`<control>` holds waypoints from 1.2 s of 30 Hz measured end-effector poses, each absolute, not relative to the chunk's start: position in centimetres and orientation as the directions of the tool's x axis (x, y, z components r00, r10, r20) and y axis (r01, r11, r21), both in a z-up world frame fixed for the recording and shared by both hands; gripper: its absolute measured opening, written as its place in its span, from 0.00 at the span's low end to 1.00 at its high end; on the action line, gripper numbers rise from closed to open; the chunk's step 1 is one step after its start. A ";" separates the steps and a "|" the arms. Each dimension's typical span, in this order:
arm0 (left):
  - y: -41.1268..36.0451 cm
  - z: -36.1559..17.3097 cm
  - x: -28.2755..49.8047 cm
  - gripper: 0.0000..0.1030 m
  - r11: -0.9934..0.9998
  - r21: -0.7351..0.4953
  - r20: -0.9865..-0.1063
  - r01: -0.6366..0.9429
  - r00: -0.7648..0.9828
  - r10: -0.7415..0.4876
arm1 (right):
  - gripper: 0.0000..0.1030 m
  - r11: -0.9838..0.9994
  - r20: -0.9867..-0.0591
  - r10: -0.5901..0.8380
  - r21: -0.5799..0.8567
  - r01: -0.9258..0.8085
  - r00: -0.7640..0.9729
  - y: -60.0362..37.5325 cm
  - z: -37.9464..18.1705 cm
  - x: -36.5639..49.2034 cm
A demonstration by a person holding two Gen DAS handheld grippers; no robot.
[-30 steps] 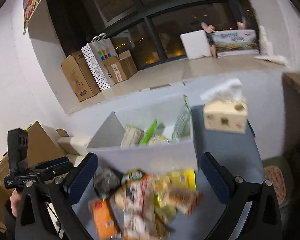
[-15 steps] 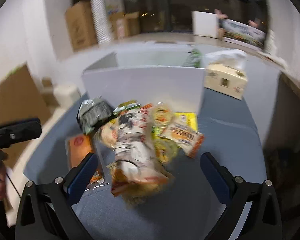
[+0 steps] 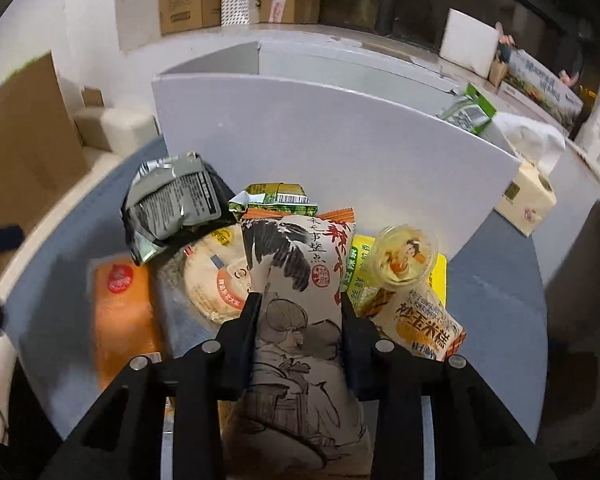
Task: Organize snacks
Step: 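Grasp the white ink-drawing bag with the right tool while the left tool grasps the silver bag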
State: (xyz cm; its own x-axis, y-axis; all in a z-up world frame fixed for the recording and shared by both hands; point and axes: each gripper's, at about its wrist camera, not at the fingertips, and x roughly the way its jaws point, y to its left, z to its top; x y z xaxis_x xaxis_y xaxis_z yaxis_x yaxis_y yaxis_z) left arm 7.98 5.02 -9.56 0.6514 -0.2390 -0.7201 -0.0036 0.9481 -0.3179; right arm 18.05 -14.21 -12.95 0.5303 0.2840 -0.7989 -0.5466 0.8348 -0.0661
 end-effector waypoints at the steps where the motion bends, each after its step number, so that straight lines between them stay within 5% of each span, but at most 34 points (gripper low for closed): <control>1: 5.0 -9.6 8.1 1.00 0.949 -0.315 -0.721 0.001 0.650 -0.240 | 0.37 0.835 -0.796 0.295 -0.055 -0.547 0.529 -14.6 -12.7 17.9; 9: 5.7 -11.7 12.1 1.00 0.956 -0.292 -0.757 -0.012 0.614 -0.223 | 0.37 0.844 -0.730 0.435 0.127 -0.521 0.527 -20.2 -8.8 14.3; 27: 3.4 -15.8 21.3 0.98 0.997 -0.064 -0.861 0.032 0.503 -0.071 | 0.37 0.883 -0.668 0.441 0.206 -0.421 0.599 -24.9 -7.7 10.4; 33: 4.5 -15.6 21.2 0.73 0.990 -0.138 -0.849 0.030 0.512 -0.134 | 0.37 0.883 -0.667 0.444 0.214 -0.417 0.598 -25.0 -7.9 10.4; 36: 4.8 -14.4 19.6 0.71 0.985 -0.170 -0.818 0.040 0.551 -0.164 | 0.37 0.882 -0.664 0.446 0.213 -0.421 0.600 -24.9 -7.8 10.3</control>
